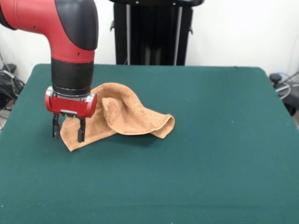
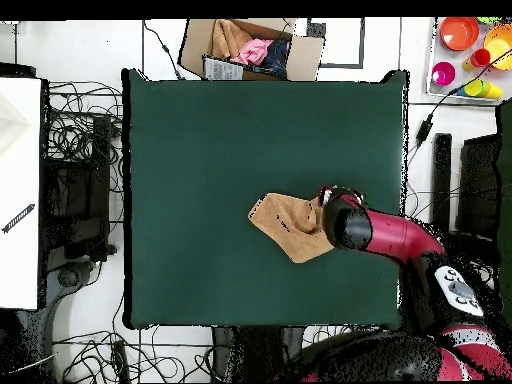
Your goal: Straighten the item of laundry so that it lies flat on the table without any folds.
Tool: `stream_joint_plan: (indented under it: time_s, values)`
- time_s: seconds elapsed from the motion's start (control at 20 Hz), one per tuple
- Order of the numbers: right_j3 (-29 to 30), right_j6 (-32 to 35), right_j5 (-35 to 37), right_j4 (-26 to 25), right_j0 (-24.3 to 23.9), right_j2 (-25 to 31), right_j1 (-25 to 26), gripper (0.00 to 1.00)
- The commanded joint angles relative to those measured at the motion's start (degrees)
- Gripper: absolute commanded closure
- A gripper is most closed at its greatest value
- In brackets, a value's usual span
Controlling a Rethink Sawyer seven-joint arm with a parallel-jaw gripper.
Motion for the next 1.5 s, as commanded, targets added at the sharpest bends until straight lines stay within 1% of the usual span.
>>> stream_joint_plan:
  time_s: [0.05,0.2,0.35,0.45,0.6,0.7,0.85,0.95,1.0,1.05,1.2,1.3,1.4,1.5]
  values:
    - [-1.26,-0.43,0.22,-5.45,-1.32,1.96,5.55,0.0]
    - [-1.32,0.17,-0.92,-6.97,-1.65,1.53,7.15,0.0]
    - [0.23,2.47,-2.52,-7.7,-1.42,0.64,7.84,0.0]
    - [1.46,3.49,-2.2,-7.44,-0.23,-0.67,6.63,0.0]
    - [1.95,3.46,-0.84,-7.23,0.52,-1.15,5.85,0.0]
    - [1.3,3.58,-1.55,-7.4,0.65,-1.04,7.11,0.0]
    - [-2.36,3.35,-4.57,-8.13,0.41,-0.21,12.03,0.0]
    - [-4.58,2.81,-4.94,-8.17,-0.18,0.73,14.56,0.0]
    - [-5.03,2.77,-4.84,-8.18,0.24,0.44,14.73,0.0]
    - [-5.55,2.4,-5.31,-8.69,0.65,0.41,14.99,1.0]
    - [-5.22,3.2,-3.99,-6.94,-0.43,1.67,15.36,1.0]
    - [-5.92,2.56,-4.02,-7.78,0.67,1.11,14.96,1.0]
    - [-5.2,4.2,-4.46,-6.43,0.79,0.94,14.31,1.0]
    - [-5.09,6.08,-4.64,-5.17,2.44,-0.92,13.49,1.0]
